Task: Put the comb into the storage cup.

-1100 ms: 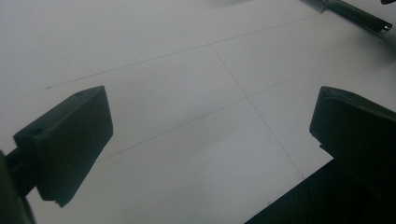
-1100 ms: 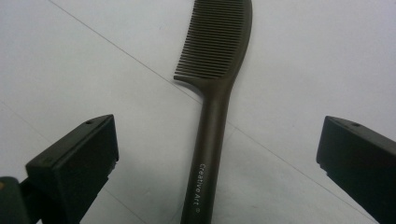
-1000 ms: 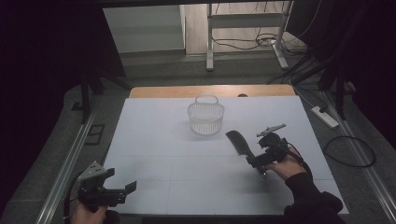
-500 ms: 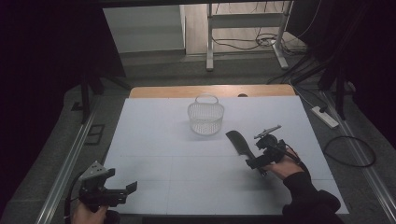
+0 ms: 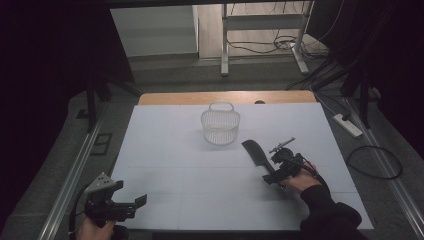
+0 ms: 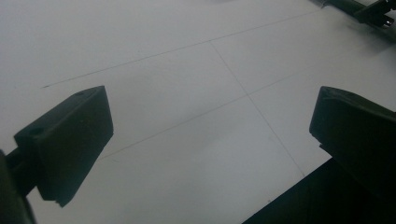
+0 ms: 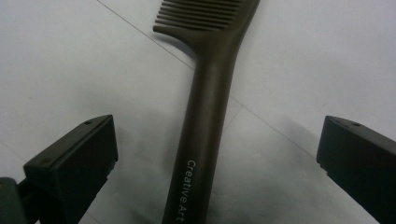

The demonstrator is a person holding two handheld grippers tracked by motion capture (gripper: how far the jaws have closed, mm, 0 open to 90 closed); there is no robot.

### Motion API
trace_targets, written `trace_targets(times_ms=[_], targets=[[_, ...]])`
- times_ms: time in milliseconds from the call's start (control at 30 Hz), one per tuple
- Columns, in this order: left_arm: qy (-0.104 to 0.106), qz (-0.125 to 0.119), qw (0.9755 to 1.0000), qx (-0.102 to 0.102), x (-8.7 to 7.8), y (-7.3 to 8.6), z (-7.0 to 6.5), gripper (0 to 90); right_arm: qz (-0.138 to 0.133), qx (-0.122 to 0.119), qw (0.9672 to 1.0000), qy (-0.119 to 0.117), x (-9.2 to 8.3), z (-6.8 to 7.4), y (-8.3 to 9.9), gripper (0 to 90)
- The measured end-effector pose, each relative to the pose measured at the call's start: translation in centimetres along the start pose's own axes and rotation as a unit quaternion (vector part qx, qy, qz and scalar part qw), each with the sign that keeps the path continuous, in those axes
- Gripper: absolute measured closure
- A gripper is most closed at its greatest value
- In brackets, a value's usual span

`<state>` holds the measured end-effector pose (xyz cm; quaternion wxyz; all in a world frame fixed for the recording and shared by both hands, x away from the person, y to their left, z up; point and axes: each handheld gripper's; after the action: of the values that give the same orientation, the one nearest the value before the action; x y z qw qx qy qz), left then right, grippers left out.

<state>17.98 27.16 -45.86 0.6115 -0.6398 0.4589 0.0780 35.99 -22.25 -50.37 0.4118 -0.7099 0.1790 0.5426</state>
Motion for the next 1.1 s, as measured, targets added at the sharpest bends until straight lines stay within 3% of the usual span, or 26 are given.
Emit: trace_targets(times_ms=[133,333,533,600,733,933,1000,1100], targets=[[0.000,0.000,1.0000,-0.001,0.0,0.0,0.0,0.2,0.019,-0.002,0.9998,0.002,0.7,0.0,0.1,0.0],[0.000,0.002,1.0000,0.000,0.0,0.0,0.0,0.2,0.023,0.001,0.9997,0.004,0.8,0.0,0.2,0.0],[0.000,0.001,1.0000,-0.001,0.0,0.0,0.0,0.3,0.037,0.018,0.9991,0.008,0.7,0.1,-0.1,0.5],[0.000,0.002,1.0000,-0.001,0.0,0.0,0.0,0.3,0.038,0.026,0.9989,0.009,0.5,0.1,-0.2,8.4],[0.000,0.002,1.0000,-0.001,0.0,0.0,0.0,0.3,0.025,0.026,0.9993,0.010,-0.2,0.0,-0.3,33.7],[0.000,0.002,1.0000,-0.001,0.1,0.0,0.0,0.3,0.016,0.020,0.9997,0.003,-0.5,-0.2,-0.5,56.8],[-0.001,0.002,1.0000,-0.001,0.0,0.0,0.0,0.3,0.015,0.019,0.9997,0.000,-0.5,-0.3,-0.5,68.9],[-0.001,0.003,1.0000,0.000,0.0,0.0,0.0,0.3,0.018,0.018,0.9997,-0.003,-0.6,-0.3,-0.5,72.2]])
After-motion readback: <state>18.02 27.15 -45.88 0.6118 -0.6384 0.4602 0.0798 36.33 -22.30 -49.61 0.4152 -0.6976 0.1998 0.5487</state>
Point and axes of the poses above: each handheld gripper's, and its own axes: x roughly forward along the jaws, y roughly out of its underside, z roughly to its left, and after that the axes turned 2 degrees about y, right-handed
